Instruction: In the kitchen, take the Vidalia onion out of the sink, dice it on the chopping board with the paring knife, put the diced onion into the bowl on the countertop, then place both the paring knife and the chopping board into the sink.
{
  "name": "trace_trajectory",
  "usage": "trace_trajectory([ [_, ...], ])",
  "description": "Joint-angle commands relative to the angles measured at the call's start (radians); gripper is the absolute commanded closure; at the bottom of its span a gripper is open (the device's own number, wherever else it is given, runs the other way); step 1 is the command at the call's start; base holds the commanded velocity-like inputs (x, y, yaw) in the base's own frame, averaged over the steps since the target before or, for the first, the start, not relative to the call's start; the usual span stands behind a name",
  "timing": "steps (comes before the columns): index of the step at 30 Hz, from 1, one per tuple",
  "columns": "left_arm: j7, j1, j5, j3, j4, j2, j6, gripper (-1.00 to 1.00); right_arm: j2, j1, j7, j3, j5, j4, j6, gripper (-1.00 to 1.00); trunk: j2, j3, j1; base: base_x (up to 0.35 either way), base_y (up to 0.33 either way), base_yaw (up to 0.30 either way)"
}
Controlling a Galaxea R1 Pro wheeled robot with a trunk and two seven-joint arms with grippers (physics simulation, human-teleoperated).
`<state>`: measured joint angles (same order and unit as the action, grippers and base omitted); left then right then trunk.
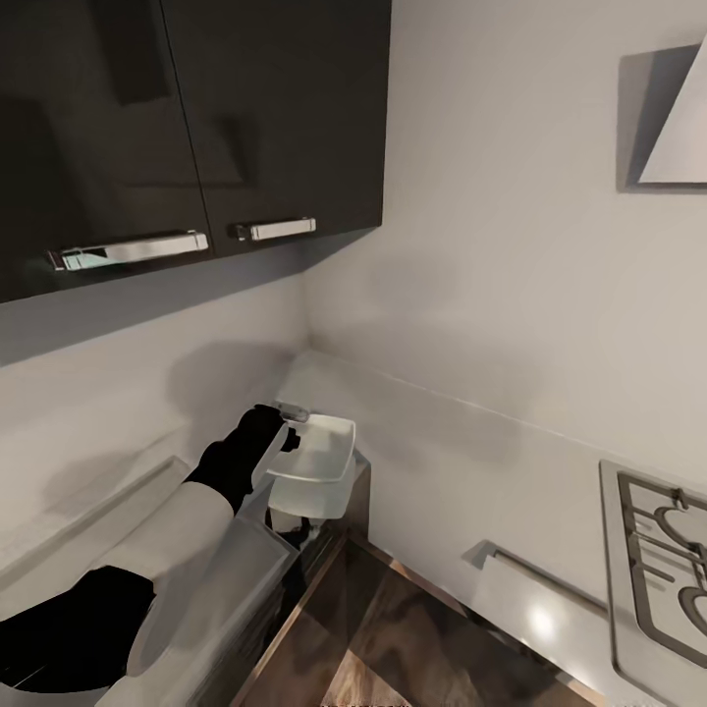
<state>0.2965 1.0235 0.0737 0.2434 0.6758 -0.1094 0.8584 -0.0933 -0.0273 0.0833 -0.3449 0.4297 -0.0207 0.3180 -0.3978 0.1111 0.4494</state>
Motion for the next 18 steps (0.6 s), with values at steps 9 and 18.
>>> trace_trajectory([
  [9,0.007,0.001,0.008,0.004,-0.009,0.001,0.003,-1.00,0.000,-0.001,0.006,-0.006,0.011,0.001,0.003,-1.00,-0.002,0.011,0.001,0.000,0.000,0.000],
  [18,0.007,0.001,0.008,0.004,-0.017,0.001,0.002,-1.00,0.000,-0.001,0.006,-0.006,0.011,0.001,0.003,-1.00,-0.002,0.020,0.001,0.000,0.000,0.000],
])
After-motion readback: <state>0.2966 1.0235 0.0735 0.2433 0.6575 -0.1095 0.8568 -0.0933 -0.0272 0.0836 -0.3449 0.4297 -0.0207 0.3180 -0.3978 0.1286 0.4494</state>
